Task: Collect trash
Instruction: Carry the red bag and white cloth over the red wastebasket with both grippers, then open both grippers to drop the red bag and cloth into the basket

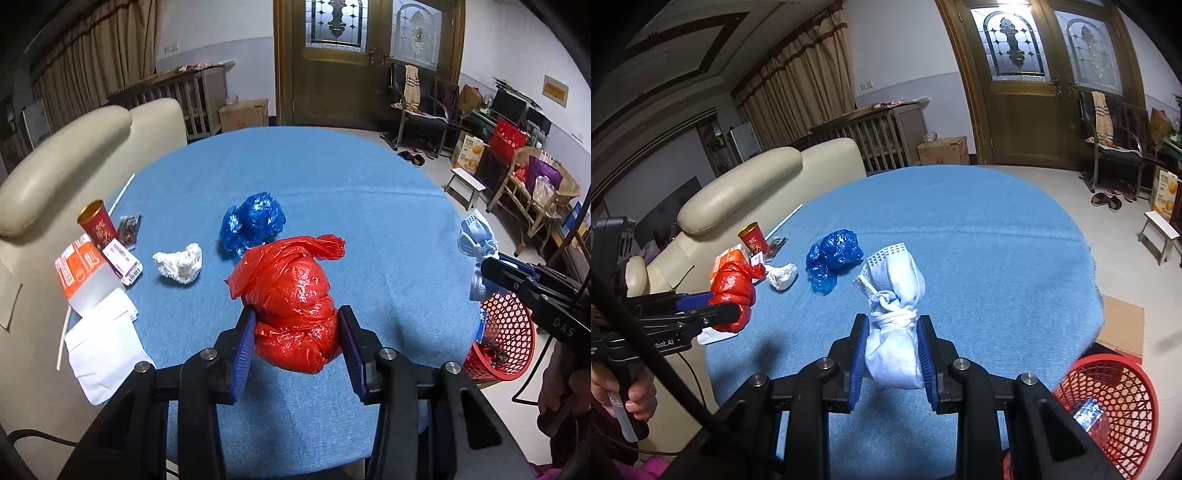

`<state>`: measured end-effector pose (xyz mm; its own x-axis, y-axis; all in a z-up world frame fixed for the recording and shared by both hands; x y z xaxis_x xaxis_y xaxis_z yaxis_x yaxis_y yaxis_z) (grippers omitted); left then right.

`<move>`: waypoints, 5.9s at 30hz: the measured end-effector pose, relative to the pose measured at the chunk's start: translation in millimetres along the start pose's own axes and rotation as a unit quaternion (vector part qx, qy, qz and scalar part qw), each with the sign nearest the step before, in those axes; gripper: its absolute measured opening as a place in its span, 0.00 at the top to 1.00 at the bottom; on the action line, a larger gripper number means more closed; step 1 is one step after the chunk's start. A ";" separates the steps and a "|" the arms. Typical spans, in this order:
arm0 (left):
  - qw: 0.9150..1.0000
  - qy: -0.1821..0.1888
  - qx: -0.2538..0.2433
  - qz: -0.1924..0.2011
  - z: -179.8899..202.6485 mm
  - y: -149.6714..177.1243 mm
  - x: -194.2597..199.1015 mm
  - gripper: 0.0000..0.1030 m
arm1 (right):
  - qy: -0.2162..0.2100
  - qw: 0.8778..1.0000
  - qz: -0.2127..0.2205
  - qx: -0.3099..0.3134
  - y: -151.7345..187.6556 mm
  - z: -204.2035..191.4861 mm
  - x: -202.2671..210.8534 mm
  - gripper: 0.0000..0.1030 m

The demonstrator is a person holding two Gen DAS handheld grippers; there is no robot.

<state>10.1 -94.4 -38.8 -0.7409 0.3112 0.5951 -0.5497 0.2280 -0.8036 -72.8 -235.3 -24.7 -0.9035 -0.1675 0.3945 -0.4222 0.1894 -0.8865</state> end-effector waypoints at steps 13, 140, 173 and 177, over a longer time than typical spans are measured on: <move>0.999 -0.016 -0.043 0.022 15.9 -9.7 11.1 0.55 | 0.003 1.000 0.015 0.000 -4.7 1.9 16.9 0.72; 0.947 0.103 -0.304 -0.022 256.9 20.6 -32.5 0.55 | 0.137 0.967 0.038 -0.210 62.9 197.9 131.2 0.72; 0.925 0.243 -0.284 -0.070 347.9 53.2 -47.2 0.51 | 0.212 0.938 0.012 -0.274 100.2 277.0 163.3 0.70; 0.929 0.240 -0.274 -0.070 343.7 53.3 -50.1 0.46 | 0.207 0.935 0.001 -0.287 105.3 277.1 160.2 0.70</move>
<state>-114.7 -415.0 -110.6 -0.3472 0.5885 0.7302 -0.2508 0.6920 -0.6769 -241.5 -510.3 -121.8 -0.8060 0.1997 0.5573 -0.2828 0.6971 -0.6588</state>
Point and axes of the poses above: each gripper's, at about its wrist camera, not at the fingertips, and x roughly against the way its jaws point, z to its right, y to its underside, the point moved 10 cm from there along -x, roughly the way its jaws point, and after that the axes turned 14 degrees about z, right-handed, at the moved point
